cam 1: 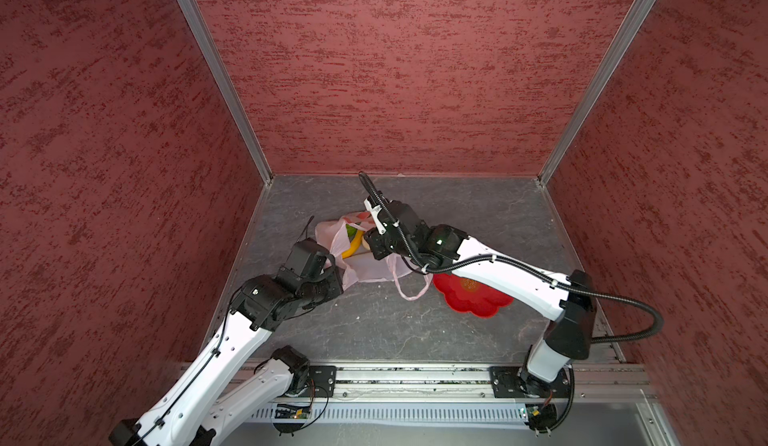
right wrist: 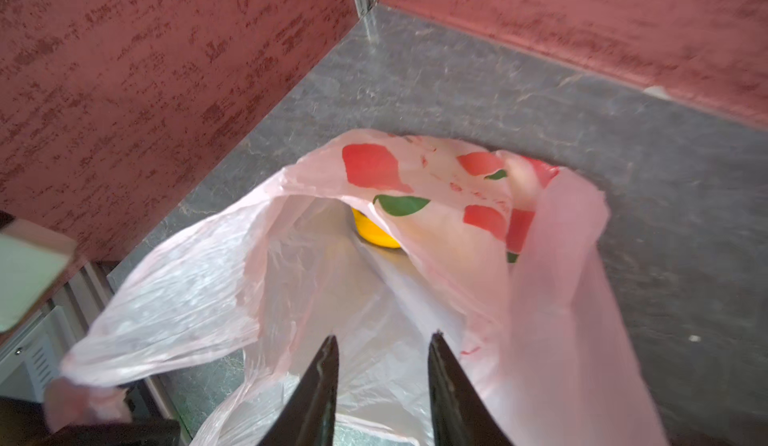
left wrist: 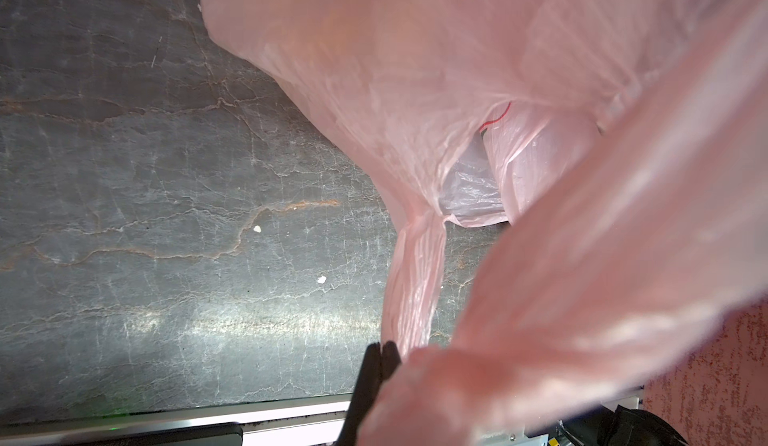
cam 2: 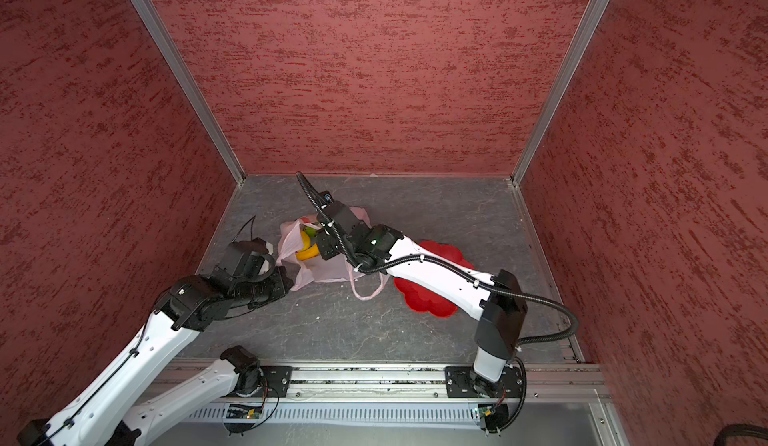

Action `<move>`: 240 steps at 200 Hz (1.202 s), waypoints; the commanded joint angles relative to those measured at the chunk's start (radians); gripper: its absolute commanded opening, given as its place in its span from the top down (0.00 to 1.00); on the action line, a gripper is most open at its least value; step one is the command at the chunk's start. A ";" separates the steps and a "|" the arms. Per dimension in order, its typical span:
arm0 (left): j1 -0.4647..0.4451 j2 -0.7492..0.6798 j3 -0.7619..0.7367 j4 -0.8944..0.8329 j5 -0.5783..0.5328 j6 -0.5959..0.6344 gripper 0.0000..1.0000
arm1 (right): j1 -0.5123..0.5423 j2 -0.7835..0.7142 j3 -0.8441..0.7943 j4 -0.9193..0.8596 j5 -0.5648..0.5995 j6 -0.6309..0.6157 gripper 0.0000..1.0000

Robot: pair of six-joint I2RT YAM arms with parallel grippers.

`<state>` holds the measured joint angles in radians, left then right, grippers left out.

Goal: Take the fake fruits out of the plastic bag
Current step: 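Move the right gripper over the bag mouth and lower it inside, then push the right gripper down into the bag toward the fruits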

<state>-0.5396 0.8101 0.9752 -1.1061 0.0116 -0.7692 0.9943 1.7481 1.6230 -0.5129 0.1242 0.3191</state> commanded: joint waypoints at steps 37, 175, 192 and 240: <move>0.001 -0.053 0.006 -0.018 -0.036 0.007 0.96 | 0.009 0.068 -0.080 0.165 -0.167 0.130 0.66; 0.002 -0.217 -0.079 -0.145 0.098 -0.099 0.96 | -0.028 0.223 -0.194 0.509 0.058 0.063 0.72; -0.005 -0.239 -0.081 -0.193 0.106 -0.123 0.97 | -0.029 0.196 -0.221 0.510 0.071 0.051 0.72; -0.012 -0.308 -0.044 -0.265 0.082 -0.166 0.97 | -0.029 0.160 -0.278 0.498 0.092 0.038 0.70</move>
<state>-0.5457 0.5224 0.9104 -1.3216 0.0887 -0.9035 0.9649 1.9560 1.3647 -0.0410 0.1745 0.3782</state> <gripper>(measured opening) 0.047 0.299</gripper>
